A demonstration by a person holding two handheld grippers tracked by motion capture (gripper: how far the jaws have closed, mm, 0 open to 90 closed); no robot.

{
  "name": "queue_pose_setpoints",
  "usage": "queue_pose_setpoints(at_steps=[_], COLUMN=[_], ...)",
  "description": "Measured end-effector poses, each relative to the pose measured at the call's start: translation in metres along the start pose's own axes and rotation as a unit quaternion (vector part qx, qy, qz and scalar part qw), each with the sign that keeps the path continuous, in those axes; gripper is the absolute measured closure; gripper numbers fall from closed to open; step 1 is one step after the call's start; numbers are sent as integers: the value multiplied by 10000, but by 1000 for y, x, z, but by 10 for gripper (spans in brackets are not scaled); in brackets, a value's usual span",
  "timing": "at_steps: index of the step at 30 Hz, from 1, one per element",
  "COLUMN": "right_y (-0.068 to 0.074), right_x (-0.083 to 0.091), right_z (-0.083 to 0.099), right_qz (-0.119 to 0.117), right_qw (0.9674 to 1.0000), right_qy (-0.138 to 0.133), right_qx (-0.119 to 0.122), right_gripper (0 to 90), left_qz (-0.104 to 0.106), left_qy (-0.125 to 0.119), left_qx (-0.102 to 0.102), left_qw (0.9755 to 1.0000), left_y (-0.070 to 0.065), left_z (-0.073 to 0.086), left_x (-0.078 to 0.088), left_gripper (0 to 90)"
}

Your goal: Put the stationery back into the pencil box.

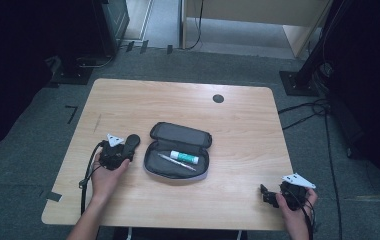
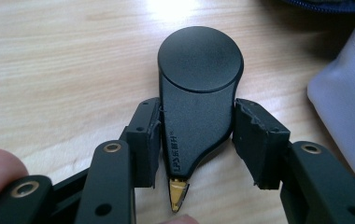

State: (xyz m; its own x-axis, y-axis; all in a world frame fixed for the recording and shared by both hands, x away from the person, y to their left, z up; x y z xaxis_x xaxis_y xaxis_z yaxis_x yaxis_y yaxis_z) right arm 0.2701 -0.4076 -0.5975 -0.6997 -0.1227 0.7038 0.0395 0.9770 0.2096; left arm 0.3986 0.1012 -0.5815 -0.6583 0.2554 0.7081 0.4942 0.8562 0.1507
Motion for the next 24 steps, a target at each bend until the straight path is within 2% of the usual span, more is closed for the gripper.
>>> queue_pose_setpoints(at_steps=[4, 7, 9, 14, 17, 19, 22, 24], right_y=[0, 0, 0, 0, 0, 0, 0, 0], right_x=[0, 0, 0, 0, 0, 0, 0, 0], right_z=[0, 0, 0, 0, 0, 0, 0, 0], right_qz=[0, 0, 0, -1, -1, -1, -3, -3], right_qw=[10000, 10000, 10000, 10000, 10000, 10000, 10000, 10000], right_qy=[-6, -4, -8, -4, 0, 2, 0, 5], right_qx=[3, -2, -1, 8, 19, 12, 1, 11], right_gripper=[0, 0, 0, 0, 0, 0, 0, 0], left_qz=[50, 42, 3, 25, -33, 19, 50, 47], left_qy=[-5, -7, -29, 40, 95, 141, 237, 210], left_qx=[-2, -74, -95, -163, -202, -185, -287, -301], left_qw=[10000, 10000, 10000, 9999, 9997, 9997, 9993, 9993], left_y=[-2, -1, 1, 3, 7, 8, 6, 5], left_z=[7, 6, 2, -11, -15, -17, -16, -17], left_x=[7, 6, 2, -8, -14, -16, -20, -21], left_gripper=[530, 330, 303, 276, 287, 301, 305, 303])
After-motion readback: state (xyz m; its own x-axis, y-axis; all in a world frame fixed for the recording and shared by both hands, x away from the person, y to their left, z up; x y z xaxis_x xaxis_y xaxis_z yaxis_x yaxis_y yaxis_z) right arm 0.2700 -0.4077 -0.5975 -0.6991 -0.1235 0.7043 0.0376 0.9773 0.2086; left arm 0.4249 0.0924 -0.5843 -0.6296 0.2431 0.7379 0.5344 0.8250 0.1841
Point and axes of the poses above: each handheld gripper's, and its own axes: x roughly backward along the jaws, z roughly out of its underside, y roughly to its left, the point moved 10 cm from there along -x, roughly forward along the jaws, and after that the axes turned 15 degrees about -x, right-handed, at the moved point
